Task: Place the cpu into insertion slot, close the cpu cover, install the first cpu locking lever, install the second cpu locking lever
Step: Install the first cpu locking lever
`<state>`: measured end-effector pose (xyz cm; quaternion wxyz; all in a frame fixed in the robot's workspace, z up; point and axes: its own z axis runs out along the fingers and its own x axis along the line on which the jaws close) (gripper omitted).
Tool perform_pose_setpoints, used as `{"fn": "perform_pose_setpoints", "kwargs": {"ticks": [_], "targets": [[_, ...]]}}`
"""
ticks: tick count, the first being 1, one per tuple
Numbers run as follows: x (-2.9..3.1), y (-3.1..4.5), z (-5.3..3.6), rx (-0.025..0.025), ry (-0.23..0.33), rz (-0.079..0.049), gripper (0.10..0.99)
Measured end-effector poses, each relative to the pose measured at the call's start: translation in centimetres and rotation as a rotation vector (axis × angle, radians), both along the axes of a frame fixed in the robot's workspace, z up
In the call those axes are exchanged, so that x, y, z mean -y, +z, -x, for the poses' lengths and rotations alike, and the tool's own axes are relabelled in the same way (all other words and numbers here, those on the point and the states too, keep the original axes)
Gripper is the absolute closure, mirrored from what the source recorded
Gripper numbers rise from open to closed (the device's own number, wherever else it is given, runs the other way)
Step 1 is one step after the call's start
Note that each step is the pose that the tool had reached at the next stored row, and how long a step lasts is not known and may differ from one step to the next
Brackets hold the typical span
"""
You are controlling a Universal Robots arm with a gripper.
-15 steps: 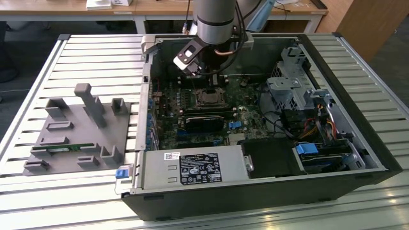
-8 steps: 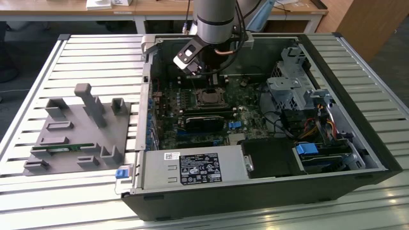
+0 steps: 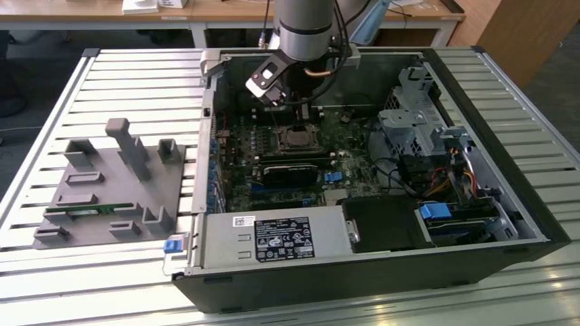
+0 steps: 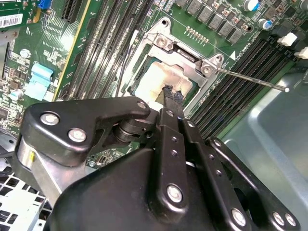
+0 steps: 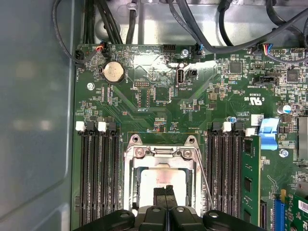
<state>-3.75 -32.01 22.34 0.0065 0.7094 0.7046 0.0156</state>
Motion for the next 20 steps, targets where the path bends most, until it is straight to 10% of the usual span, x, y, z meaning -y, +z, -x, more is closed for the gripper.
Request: {"fn": "perform_pose_setpoints", "kwargs": {"ticks": [20], "targets": [[0.00, 0.58, 0.00, 0.0000, -0.002, 0.000, 0.980]]}}
